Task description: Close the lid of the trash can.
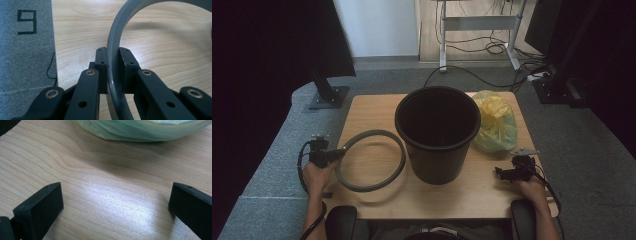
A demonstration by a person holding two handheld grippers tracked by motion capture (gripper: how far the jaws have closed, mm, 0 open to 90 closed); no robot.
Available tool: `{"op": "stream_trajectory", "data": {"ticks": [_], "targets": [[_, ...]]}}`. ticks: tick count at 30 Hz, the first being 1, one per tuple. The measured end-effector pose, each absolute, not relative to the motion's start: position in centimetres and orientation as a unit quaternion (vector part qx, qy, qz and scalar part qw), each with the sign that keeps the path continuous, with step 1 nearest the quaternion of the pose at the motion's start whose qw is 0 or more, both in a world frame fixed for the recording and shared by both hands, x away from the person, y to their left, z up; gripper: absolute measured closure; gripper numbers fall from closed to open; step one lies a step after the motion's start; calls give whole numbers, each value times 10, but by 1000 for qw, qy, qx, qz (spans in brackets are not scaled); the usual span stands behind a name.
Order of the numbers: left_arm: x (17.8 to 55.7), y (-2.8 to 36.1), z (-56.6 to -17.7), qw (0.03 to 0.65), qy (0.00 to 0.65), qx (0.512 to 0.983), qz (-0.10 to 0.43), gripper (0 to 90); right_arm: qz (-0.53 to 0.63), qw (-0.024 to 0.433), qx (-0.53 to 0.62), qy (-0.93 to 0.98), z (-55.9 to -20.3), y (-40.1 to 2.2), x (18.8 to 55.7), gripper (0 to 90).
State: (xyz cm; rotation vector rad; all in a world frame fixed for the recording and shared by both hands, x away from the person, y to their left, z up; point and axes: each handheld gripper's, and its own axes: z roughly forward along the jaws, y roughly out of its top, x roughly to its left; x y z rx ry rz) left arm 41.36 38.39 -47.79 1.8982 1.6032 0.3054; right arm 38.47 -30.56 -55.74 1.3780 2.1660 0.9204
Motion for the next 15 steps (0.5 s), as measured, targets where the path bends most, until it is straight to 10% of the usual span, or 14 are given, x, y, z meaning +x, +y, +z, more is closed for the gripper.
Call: {"op": "stream_trajectory", "data": {"ticks": [15], "targets": [[417, 392, -445, 315, 609, 720, 111, 785, 330, 206, 494, 777, -557, -306, 385, 0]]}}
